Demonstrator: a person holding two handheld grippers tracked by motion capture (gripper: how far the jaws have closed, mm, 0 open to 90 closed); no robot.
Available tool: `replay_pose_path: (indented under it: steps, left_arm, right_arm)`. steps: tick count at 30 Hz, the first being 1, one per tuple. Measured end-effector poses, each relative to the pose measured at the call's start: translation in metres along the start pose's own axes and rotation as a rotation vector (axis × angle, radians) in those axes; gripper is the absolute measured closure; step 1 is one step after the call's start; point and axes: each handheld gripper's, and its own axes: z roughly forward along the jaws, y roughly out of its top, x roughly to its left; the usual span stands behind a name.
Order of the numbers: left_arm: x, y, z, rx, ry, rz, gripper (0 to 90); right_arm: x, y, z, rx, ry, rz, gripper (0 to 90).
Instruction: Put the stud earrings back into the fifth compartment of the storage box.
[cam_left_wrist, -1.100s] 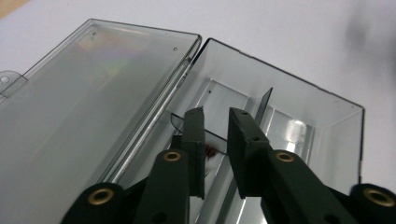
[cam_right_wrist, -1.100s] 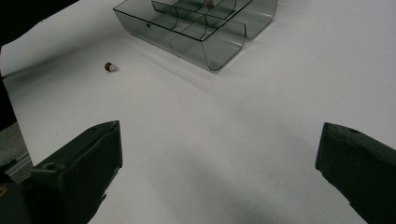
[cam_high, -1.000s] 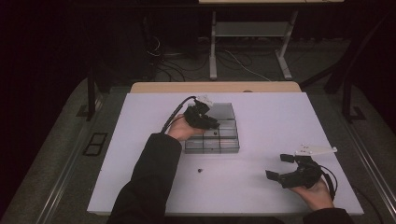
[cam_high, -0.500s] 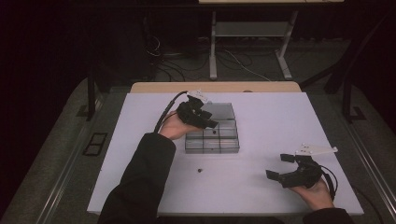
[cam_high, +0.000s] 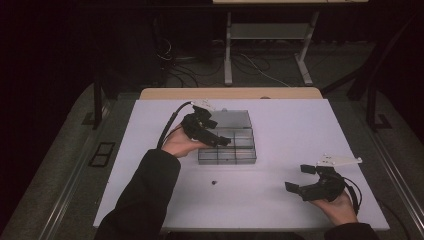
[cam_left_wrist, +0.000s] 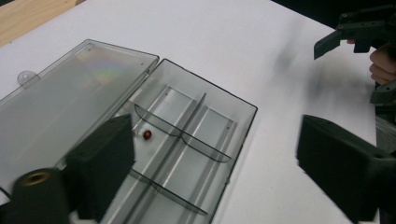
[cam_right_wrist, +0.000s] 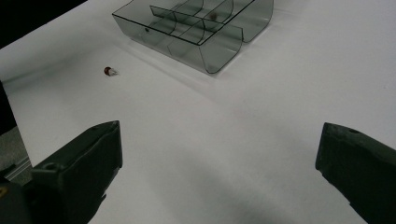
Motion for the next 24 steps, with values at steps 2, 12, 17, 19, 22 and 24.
replay_pose_path:
  steps: [2, 12, 17, 19, 22, 24]
  left_arm:
    - [-0.005, -0.004, -0.002, 0.001, 0.017, -0.002, 0.3]
    - [-0.020, -0.029, -0.011, -0.027, 0.051, 0.006, 0.0]
    - [-0.028, -0.042, -0.011, -0.037, 0.049, 0.010, 0.0]
    - [-0.030, -0.048, -0.009, -0.042, 0.045, 0.011, 0.0]
    - [-0.034, -0.054, -0.007, -0.035, 0.040, 0.011, 0.0]
    - [-0.037, -0.058, -0.004, -0.026, 0.036, 0.012, 0.0]
  right_arm:
    - [0.000, 0.000, 0.000, -0.001, -0.001, 0.002, 0.1]
    - [0.003, 0.000, -0.001, 0.008, -0.002, 0.008, 0.2]
    - [0.002, 0.000, 0.000, 0.004, -0.006, -0.001, 0.1]
    - [0.002, -0.001, 0.000, 0.006, -0.006, -0.005, 0.1]
    - [0.003, 0.000, 0.000, 0.004, -0.007, -0.002, 0.1]
    - [0.003, 0.000, 0.000, 0.004, -0.007, 0.001, 0.2]
